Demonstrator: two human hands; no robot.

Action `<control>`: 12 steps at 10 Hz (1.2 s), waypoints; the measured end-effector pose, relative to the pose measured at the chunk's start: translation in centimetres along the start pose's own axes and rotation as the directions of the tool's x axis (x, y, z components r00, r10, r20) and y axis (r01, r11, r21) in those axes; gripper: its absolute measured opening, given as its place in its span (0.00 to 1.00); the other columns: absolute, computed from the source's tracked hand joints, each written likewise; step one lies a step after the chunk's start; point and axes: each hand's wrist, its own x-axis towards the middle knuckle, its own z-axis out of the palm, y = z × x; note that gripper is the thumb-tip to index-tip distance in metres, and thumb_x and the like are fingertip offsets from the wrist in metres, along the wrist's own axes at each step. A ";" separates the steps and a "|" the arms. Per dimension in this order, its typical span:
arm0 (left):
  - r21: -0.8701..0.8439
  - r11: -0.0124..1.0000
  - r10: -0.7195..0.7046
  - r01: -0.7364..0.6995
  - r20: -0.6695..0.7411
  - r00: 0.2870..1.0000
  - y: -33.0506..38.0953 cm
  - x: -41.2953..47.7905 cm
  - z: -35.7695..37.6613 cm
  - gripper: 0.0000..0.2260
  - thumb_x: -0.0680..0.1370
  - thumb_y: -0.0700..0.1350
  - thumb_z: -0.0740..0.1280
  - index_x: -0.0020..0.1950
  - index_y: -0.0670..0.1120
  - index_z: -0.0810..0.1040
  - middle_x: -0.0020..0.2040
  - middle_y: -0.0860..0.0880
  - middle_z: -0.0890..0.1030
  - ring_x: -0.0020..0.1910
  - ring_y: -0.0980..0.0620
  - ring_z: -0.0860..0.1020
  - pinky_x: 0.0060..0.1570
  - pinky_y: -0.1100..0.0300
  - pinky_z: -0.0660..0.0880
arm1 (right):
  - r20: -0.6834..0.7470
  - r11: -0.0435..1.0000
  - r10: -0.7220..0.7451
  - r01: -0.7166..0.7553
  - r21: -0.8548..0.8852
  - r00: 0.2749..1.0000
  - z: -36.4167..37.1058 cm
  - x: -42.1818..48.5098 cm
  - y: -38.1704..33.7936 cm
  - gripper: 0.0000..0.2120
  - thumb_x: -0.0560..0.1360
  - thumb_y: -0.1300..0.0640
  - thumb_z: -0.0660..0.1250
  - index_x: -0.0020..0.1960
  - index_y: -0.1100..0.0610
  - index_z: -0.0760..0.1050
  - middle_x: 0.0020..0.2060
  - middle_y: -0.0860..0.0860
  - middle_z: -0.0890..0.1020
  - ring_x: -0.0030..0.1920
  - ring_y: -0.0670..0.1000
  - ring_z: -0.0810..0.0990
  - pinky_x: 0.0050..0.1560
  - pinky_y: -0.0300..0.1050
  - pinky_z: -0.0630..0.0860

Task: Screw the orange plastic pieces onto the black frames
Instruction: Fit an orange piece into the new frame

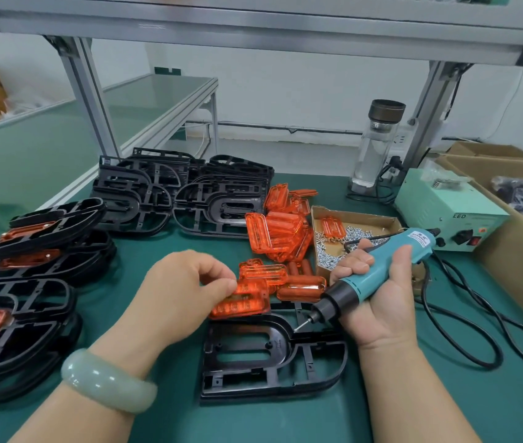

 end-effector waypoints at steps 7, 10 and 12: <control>0.253 0.961 0.057 -0.108 0.199 0.978 -0.3 -2.0 2.2 0.05 0.72 0.52 0.71 0.37 0.56 0.78 0.40 0.57 0.74 0.39 0.60 0.74 0.42 0.65 0.71 | 0.005 1.000 -0.007 0.007 -0.005 1.000 0.0 -0.1 0.0 0.20 0.68 0.38 0.64 0.47 0.54 0.72 0.30 0.45 0.70 0.26 0.42 0.71 0.30 0.35 0.74; 0.247 0.961 0.068 -0.126 0.231 0.971 -0.7 -3.0 1.7 0.03 0.72 0.54 0.71 0.45 0.59 0.81 0.42 0.58 0.73 0.42 0.60 0.73 0.45 0.65 0.70 | 0.011 1.000 0.000 0.000 0.006 1.000 -0.1 -0.2 0.0 0.21 0.68 0.37 0.65 0.47 0.54 0.72 0.31 0.45 0.70 0.27 0.42 0.71 0.30 0.35 0.74; 0.247 0.957 0.089 -0.154 0.253 0.963 -0.4 -3.3 2.2 0.04 0.75 0.51 0.69 0.47 0.59 0.83 0.44 0.58 0.72 0.44 0.59 0.74 0.47 0.66 0.69 | 0.019 1.000 -0.002 0.002 0.015 1.000 0.0 -0.2 -0.1 0.21 0.68 0.37 0.64 0.47 0.54 0.72 0.30 0.44 0.71 0.27 0.42 0.71 0.31 0.35 0.74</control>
